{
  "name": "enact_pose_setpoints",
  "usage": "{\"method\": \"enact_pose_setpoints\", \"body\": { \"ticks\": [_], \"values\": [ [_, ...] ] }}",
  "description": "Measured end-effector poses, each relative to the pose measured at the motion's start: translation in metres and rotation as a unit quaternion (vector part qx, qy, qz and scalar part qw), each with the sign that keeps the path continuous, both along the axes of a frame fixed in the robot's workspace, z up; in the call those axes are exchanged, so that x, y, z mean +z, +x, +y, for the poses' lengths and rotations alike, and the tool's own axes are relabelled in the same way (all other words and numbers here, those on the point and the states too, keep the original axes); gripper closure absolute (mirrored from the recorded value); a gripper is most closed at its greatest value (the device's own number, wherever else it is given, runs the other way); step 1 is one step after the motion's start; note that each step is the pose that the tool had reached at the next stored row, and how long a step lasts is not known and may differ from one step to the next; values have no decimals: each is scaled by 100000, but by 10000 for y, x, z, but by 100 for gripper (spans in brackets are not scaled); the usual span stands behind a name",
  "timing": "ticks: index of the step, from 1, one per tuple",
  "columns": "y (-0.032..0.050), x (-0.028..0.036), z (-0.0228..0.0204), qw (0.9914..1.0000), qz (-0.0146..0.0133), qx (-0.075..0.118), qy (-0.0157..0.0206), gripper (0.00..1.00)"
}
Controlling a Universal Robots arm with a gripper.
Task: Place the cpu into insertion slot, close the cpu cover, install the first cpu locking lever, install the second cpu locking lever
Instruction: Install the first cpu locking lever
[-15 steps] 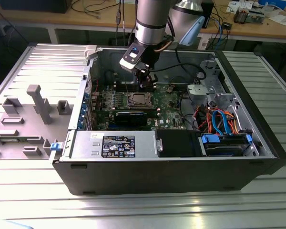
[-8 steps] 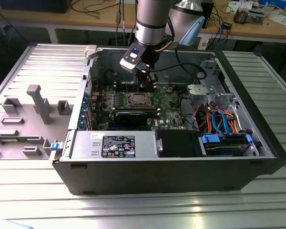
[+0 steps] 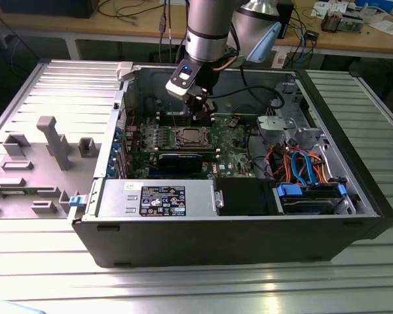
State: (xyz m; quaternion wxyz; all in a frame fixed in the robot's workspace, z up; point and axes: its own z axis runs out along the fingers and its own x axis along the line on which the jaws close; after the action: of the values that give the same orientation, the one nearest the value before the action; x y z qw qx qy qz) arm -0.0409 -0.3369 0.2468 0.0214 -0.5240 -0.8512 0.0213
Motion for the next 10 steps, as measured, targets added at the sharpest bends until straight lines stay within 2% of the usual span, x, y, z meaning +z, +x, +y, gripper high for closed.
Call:
{"method": "enact_pose_setpoints", "body": {
  "ticks": [10],
  "values": [
    [0,0,0,99982,-2,1871,0,89]
  ]
}}
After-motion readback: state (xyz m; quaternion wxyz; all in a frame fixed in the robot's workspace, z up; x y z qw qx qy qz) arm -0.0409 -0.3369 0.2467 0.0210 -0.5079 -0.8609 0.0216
